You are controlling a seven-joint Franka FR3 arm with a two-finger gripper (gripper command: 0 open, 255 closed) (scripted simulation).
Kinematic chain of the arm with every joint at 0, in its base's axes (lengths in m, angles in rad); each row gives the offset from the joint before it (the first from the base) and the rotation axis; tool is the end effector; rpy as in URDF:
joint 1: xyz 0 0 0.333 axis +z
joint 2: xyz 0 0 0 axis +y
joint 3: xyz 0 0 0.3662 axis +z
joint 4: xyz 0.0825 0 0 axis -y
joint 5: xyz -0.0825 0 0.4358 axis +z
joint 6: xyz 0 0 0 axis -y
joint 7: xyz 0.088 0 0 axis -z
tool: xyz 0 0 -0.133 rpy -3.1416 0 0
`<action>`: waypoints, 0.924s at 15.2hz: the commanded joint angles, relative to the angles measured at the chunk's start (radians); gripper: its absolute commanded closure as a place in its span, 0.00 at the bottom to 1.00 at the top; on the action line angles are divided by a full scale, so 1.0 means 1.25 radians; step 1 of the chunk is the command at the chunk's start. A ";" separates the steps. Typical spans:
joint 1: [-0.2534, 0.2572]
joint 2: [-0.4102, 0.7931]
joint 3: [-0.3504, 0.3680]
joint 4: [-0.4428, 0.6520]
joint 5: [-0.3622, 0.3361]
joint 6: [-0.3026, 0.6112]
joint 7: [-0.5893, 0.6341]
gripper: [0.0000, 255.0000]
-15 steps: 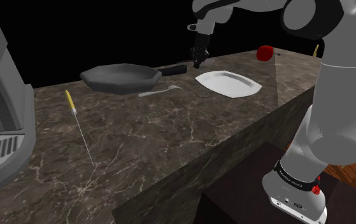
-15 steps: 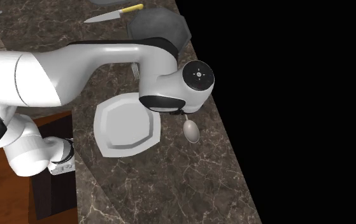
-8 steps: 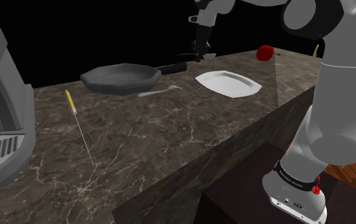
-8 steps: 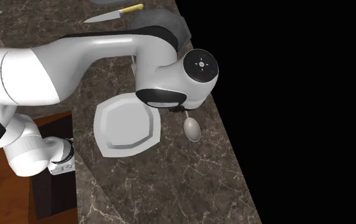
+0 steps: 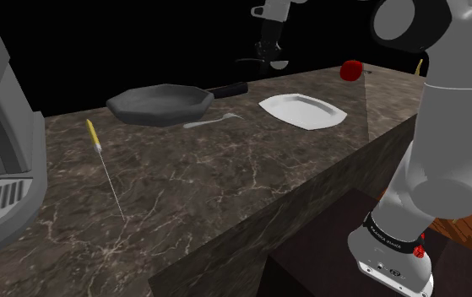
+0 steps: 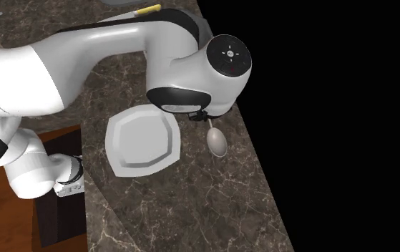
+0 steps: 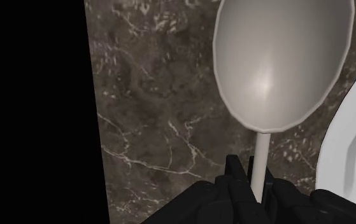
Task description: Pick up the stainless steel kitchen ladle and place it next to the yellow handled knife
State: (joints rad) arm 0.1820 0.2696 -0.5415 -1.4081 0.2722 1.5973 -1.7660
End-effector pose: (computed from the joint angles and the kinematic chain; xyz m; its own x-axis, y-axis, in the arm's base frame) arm 0.6711 -0.1655 0.5831 0.1630 0.9768 0.1392 0.9866 -0.1623 -0.0162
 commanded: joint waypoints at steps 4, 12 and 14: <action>-0.011 0.015 -0.001 0.070 0.007 -0.056 0.005 1.00; 0.126 -0.202 0.053 -0.190 -0.099 0.040 0.169 1.00; 0.148 -0.245 0.075 -0.238 -0.118 0.055 0.213 1.00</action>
State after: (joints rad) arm 0.3506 -0.0062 -0.4628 -1.6726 0.1386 1.6562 -1.5322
